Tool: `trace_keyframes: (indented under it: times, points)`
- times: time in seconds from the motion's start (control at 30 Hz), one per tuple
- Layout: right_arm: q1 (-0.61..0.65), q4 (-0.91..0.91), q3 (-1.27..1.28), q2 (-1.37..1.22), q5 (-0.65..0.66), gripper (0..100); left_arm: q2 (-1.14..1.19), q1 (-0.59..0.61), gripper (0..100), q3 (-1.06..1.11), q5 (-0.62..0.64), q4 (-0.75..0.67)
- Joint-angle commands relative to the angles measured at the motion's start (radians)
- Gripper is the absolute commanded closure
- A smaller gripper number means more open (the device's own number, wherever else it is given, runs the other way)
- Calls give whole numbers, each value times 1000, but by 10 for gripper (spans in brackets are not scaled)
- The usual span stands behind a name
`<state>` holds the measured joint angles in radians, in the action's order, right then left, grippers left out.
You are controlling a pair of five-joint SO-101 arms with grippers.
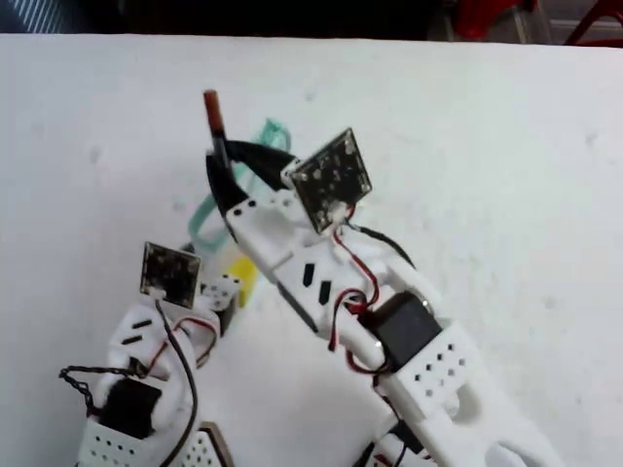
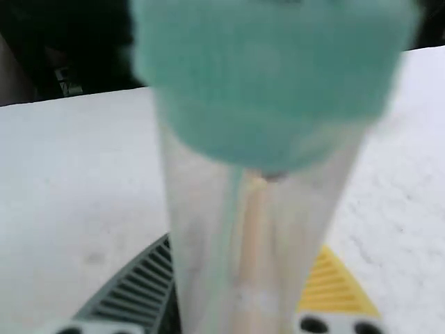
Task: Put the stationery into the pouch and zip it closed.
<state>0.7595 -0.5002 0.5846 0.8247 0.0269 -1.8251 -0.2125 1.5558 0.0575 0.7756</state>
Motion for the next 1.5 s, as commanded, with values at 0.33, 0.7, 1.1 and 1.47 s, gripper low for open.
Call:
trace_keyframes:
  times: [0.33, 0.7, 1.1, 1.47]
  points:
    - [-50, -27, 5, 33, 14, 982, 2, 142, 814, -18, -117, 120]
    - [-28, 31, 5, 18, 18, 982, 2, 120, 704, -94, -18, 224]
    - [13, 25, 0, -88, 21, 982, 2, 114, 775, -169, -25, 224]
    - [42, 21, 0, -97, 23, 933, 2, 4, 789, -172, -18, 224]
